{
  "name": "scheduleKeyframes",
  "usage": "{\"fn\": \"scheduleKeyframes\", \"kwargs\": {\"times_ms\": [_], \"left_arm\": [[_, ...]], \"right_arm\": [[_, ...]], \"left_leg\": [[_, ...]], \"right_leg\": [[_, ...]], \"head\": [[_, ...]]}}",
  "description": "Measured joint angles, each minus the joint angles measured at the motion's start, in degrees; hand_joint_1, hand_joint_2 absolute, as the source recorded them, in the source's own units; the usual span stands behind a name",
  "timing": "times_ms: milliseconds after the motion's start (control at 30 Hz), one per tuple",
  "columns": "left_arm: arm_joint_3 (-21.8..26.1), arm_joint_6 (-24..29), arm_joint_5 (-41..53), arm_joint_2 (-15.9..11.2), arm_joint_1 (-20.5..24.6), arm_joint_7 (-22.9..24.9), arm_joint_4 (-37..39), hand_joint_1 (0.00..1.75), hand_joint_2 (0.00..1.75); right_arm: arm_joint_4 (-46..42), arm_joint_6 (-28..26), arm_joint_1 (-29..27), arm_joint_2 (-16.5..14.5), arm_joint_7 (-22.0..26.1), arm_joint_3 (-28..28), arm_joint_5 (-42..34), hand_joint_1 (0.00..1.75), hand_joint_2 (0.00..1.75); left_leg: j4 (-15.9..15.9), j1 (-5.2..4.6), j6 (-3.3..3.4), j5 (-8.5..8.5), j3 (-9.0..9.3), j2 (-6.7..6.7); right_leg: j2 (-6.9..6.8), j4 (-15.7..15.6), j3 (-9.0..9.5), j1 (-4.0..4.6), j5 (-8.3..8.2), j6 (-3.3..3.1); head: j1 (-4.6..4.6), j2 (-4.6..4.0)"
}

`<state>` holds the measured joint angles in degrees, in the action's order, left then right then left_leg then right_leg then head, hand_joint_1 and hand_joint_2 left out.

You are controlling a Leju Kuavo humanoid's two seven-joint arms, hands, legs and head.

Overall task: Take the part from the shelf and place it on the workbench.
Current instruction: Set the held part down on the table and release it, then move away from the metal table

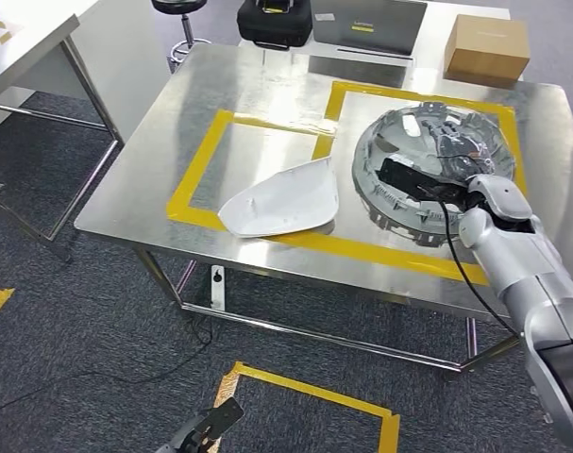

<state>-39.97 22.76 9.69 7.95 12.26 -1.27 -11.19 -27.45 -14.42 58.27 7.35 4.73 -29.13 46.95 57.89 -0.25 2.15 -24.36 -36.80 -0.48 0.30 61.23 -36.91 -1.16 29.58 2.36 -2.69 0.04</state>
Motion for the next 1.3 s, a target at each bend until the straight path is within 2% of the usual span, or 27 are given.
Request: {"fn": "scheduleKeyframes", "kwargs": {"times_ms": [67, 100, 133, 167, 200, 233, 300, 333, 433, 500, 600, 633, 667, 700, 800, 833, 867, 933, 967, 1000, 1033, 1100, 1133, 1167, 1200, 1233, 1300], "left_arm": [[0.2, 0.3, 0.3, 0.1, 0.0, 0.2, 0.0, 0.0, 0.0], [0.2, 0.4, 0.4, 0.1, 0.0, 0.4, 0.0, 0.0, 0.0], [0.3, 0.5, 0.5, 0.1, -0.1, 0.5, 0.0, 0.0, 0.0], [0.3, 0.5, 0.4, 0.1, -0.1, 0.7, 0.0, 0.0, 0.0], [0.4, 0.5, 0.4, 0.1, -0.2, 0.9, 0.0, 0.0, 0.0], [0.5, 0.5, 0.4, 0.1, -0.1, 1.0, 0.0, 0.0, 0.0], [0.8, 0.5, 0.0, 0.0, 0.0, 1.0, 0.0, 0.0, 0.0], [1.1, 0.5, -0.3, 0.0, 0.0, 1.0, 0.0, 0.0, 0.0], [1.9, 0.5, -0.8, 0.0, -0.2, 1.0, 0.0, 0.0, 0.0], [2.5, 0.5, -1.1, -0.1, -0.4, 0.9, 0.0, 0.0, 0.0], [3.3, 0.6, -1.4, -0.2, -0.5, 0.6, 0.0, 0.0, 0.0], [3.5, 0.6, -1.4, -0.3, -0.6, 0.3, 0.0, 0.0, 0.0], [3.8, 0.7, -1.6, -0.3, -0.7, 0.0, 0.0, 0.0, 0.0], [4.1, 0.8, -1.7, -0.3, -0.8, -0.3, 0.0, 0.0, 0.0], [5.2, 1.4, -2.1, -0.4, -1.0, -1.0, 0.0, 0.0, 0.0], [5.6, 1.7, -2.2, -0.4, -1.0, -1.1, 0.0, 0.0, 0.0], [5.9, 2.1, -2.4, -0.4, -1.0, -1.2, 0.0, 0.0, 0.0], [6.8, 2.8, -2.9, -0.5, -1.6, -1.4, 0.0, 0.0, 0.0], [7.2, 3.1, -3.0, -0.5, -1.9, -1.4, 0.0, 0.0, 0.0], [7.6, 3.4, -3.2, -0.6, -2.3, -1.4, 0.0, 0.0, 0.0], [8.0, 3.6, -3.3, -0.6, -2.6, -1.5, 0.0, 0.0, 0.0], [8.5, 3.7, -3.3, -0.7, -3.0, -1.8, 0.0, 0.0, 0.0], [8.7, 3.7, -3.4, -0.8, -3.2, -1.9, 0.0, 0.0, 0.0], [8.9, 3.7, -3.4, -0.8, -3.4, -1.9, 0.0, 0.0, 0.0], [9.1, 3.7, -3.4, -0.9, -3.5, -1.9, 0.0, 0.0, 0.0], [9.2, 3.8, -3.4, -0.9, -3.5, -1.9, 0.0, 0.0, 0.0], [9.5, 4.0, -3.7, -0.8, -3.5, -1.9, 0.0, 0.0, 0.0]], "right_arm": [[0.5, 0.0, 0.0, 0.2, 0.2, -0.2, 0.1, 0.0, 0.0], [0.8, 0.0, 0.0, 0.2, 0.3, -0.2, 0.1, 0.0, 0.0], [1.0, 0.0, -0.1, 0.3, 0.3, -0.3, 0.1, 0.0, 0.0], [1.2, 0.1, -0.1, 0.3, 0.4, -0.3, 0.1, 0.0, 0.0], [1.3, 0.3, -0.1, 0.3, 0.4, -0.3, 0.1, 0.0, 0.0], [1.3, 0.6, 0.2, 0.3, 0.5, -0.3, 0.0, 0.0, 0.0], [1.3, 0.9, 0.7, 0.3, 1.3, -0.3, -0.7, 0.0, 0.0], [1.2, 0.8, 0.8, 0.3, 2.2, -0.1, -1.5, 0.0, 0.0], [0.0, -0.3, -0.4, 0.3, 6.0, 1.4, -5.8, 0.0, 0.0], [-2.2, -1.0, -1.7, 0.3, 8.4, 3.0, -9.0, 0.0, 0.0], [-5.7, -1.3, -3.4, 0.3, 10.6, 5.3, -12.5, 0.0, 0.0], [-7.2, -1.1, -4.5, 0.3, 11.6, 6.1, -14.5, 0.0, 0.0], [-9.4, -0.9, -6.0, 0.4, 12.7, 7.0, -17.2, 0.0, 0.0], [-12.4, -0.6, -8.0, 0.4, 13.8, 8.3, -20.3, 0.0, 0.0], [-22.9, 0.0, -14.3, 0.7, 15.9, 12.2, -27.7, 0.0, 0.0], [-26.3, 0.0, -16.3, 0.8, 16.5, 13.4, -29.3, 0.0, 0.0], [-29.7, -0.1, -18.9, 0.8, 17.4, 14.6, -31.1, 0.0, 0.0], [-37.2, -0.4, -25.1, 0.9, 19.4, 17.0, -34.4, 0.0, 0.0], [-40.6, -0.6, -28.5, 0.9, 20.5, 18.0, -35.7, 0.0, 0.0], [-43.7, -0.9, -31.8, 0.9, 21.3, 19.0, -36.7, 0.0, 0.0], [-46.4, -1.2, -34.8, 0.9, 22.0, 19.9, -37.3, 0.0, 0.0], [-50.6, -1.5, -39.4, 0.8, 22.6, 21.3, -37.9, 0.0, 0.0], [-52.2, -1.6, -41.1, 0.8, 22.7, 21.9, -37.9, 0.0, 0.0], [-53.5, -1.6, -42.4, 0.8, 22.8, 22.3, -38.0, 0.0, 0.0], [-54.6, -1.8, -43.4, 0.8, 22.8, 22.6, -38.2, 0.0, 0.0], [-55.7, -2.0, -44.3, 0.8, 22.8, 22.9, -38.6, 0.0, 0.0], [-58.2, -3.0, -46.2, 0.1, 23.3, 23.9, -40.4, 0.0, 0.0]], "left_leg": [[-0.5, 0.07, 0.26, 0.22, 0.38, 0.02], [-0.5, 0.06, 0.32, 0.22, 0.39, 0.01], [-0.4, 0.05, 0.34, 0.2, 0.4, 0.0], [-0.3, 0.07, 0.32, 0.16, 0.42, 0.0], [-0.2, 0.12, 0.24, 0.08, 0.45, -0.01], [0.1, 0.18, 0.05, -0.07, 0.46, -0.01], [0.8, 0.07, -0.53, -0.44, 0.29, -0.01], [1.1, -0.01, -0.83, -0.49, 0.19, -0.02], [1.5, -0.08, -1.45, -0.46, -0.05, -0.05], [3.7, 0.0, -2.03, -2.61, -0.83, -0.02], [13.8, 0.21, -2.66, -8.72, -4.03, 0.03], [16.4, 0.24, -2.64, -9.84, -4.59, 0.03], [17.0, 0.23, -2.5, -9.96, -4.25, 0.03], [15.4, 0.19, -2.24, -9.12, -2.84, 0.03], [4.3, -0.24, -0.79, -5.57, 4.15, 0.02], [1.9, -0.43, -0.44, -5.14, 5.48, 0.01], [0.9, -0.57, -0.23, -5.07, 5.98, -0.04], [0.3, -0.52, 0.0, -4.28, 5.94, -0.19], [-0.1, -0.37, 0.21, -3.68, 5.83, -0.24], [-0.6, -0.21, 0.47, -3.02, 5.58, -0.23], [-1.0, -0.07, 0.69, -2.4, 5.16, -0.18], [-1.1, -0.18, 0.95, -1.42, 3.84, -0.11], [-1.0, -0.23, 0.95, -0.95, 3.11, -0.05], [-1.0, -0.28, 0.92, -0.45, 2.37, 0.02], [-0.9, -0.29, 0.84, 0.04, 1.65, 0.12], [-0.9, -0.28, 0.71, 0.49, 0.98, 0.18], [-0.4, -0.35, 0.33, 1.22, -0.09, 0.21]], "right_leg": [[0.14, 7.0, -3.26, 0.14, 3.32, -0.05], [0.19, 10.6, -5.07, 0.15, 4.5, 0.02], [0.19, 12.8, -6.26, 0.14, 4.74, 0.18], [0.14, 12.8, -6.45, 0.09, 3.91, 0.35], [0.06, 10.6, -5.57, 0.02, 2.19, 0.52], [-0.09, 6.8, -3.8, -0.08, -0.01, 0.7], [-0.24, 0.0, -0.11, -0.09, -2.43, 0.75], [-0.24, -1.8, 0.93, -0.05, -2.73, 0.58], [-0.2, -2.1, 1.23, -0.01, -2.82, -0.29], [-0.34, -2.1, 1.11, -0.19, -3.14, -0.94], [-0.39, -2.2, 0.69, -0.14, -3.56, -1.69], [-0.4, -2.2, 0.56, -0.05, -3.7, -1.8], [-0.41, -2.2, 0.44, 0.06, -3.84, -1.85], [-0.42, -2.2, 0.33, 0.19, -4.01, -1.85], [-0.5, -2.2, 0.07, 0.47, -4.57, -1.59], [-0.6, -2.3, 0.01, 0.48, -4.79, -1.33], [-0.73, -2.4, 0.02, 0.46, -5.03, -0.99], [-0.99, -2.9, 0.12, 0.43, -5.47, -0.23], [-0.97, -2.8, -0.02, 0.42, -5.0, 0.09], [-0.87, -2.0, -0.49, 0.43, -3.6, 0.35], [-0.7, 0.1, -1.32, 0.43, -1.33, 0.54], [-0.47, 7.2, -3.46, 0.43, 4.11, 0.88], [-0.44, 10.6, -4.14, 0.43, 5.66, 0.99], [-0.44, 12.5, -4.06, 0.42, 5.95, 1.11], [-0.45, 12.3, -2.94, 0.4, 5.0, 1.19], [-0.48, 10.1, -0.8, 0.36, 3.48, 1.26], [-0.53, 2.1, 5.59, 0.27, 1.71, 1.29]], "head": [[0.03, 0.0], [0.06, 0.0], [0.05, 0.0], [0.06, 0.0], [0.06, 0.0], [0.06, 0.0], [0.03, 0.0], [-0.02, 0.0], [-0.1, 0.0], [-0.19, 0.0], [-0.34, 0.0], [-0.34, 0.0], [-0.33, 0.0], [-0.33, 0.0], [-0.29, 0.0], [-0.33, 0.0], [-0.33, 0.0], [-0.4, 0.0], [-0.37, 0.0], [-0.29, 0.0], [-0.18, 0.0], [-0.02, 0.0], [-0.02, 0.0], [-0.04, 0.0], [-0.03, 0.0], [-0.04, 0.0], [0.03, 0.0]]}}
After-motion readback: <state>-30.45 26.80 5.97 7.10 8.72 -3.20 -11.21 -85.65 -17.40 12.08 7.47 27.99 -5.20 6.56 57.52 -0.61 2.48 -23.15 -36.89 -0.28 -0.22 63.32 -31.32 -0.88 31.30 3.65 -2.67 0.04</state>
